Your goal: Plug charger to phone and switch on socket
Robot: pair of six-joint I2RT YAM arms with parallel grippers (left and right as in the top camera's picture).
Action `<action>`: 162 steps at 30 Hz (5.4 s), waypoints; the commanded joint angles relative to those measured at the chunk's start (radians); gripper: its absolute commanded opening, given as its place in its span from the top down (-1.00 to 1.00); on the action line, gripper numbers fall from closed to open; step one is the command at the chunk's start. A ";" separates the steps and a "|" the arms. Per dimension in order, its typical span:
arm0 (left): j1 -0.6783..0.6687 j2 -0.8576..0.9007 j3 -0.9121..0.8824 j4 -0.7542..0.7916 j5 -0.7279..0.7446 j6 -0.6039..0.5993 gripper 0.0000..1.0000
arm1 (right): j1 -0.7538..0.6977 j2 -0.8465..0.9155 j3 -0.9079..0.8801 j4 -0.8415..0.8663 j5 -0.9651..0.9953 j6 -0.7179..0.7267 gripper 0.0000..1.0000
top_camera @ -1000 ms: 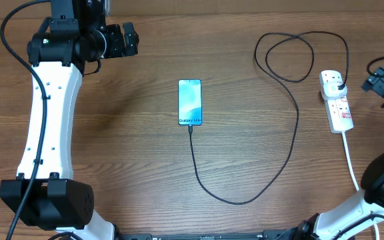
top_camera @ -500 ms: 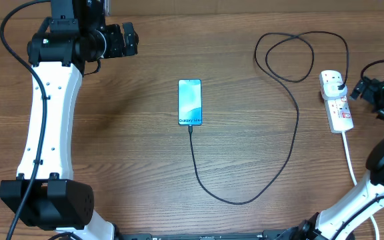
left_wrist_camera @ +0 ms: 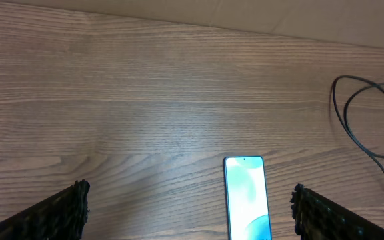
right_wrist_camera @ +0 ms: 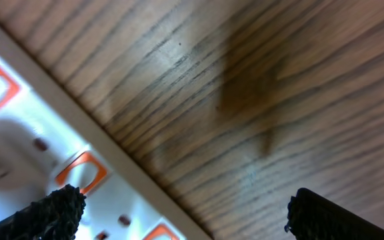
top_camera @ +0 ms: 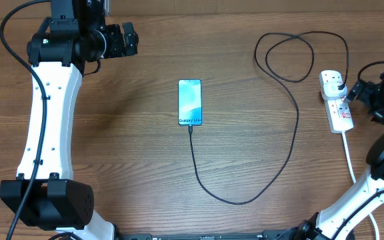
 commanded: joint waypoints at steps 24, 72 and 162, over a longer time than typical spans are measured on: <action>-0.004 0.002 -0.001 0.001 -0.010 0.001 -1.00 | 0.018 0.042 0.005 0.032 -0.007 0.041 -1.00; -0.004 0.002 -0.002 0.001 -0.010 0.001 -1.00 | 0.015 -0.040 0.130 -0.077 0.003 0.073 -1.00; -0.004 0.002 -0.002 0.001 -0.010 0.001 -1.00 | 0.681 -0.998 -0.166 -0.524 -0.200 0.285 -1.00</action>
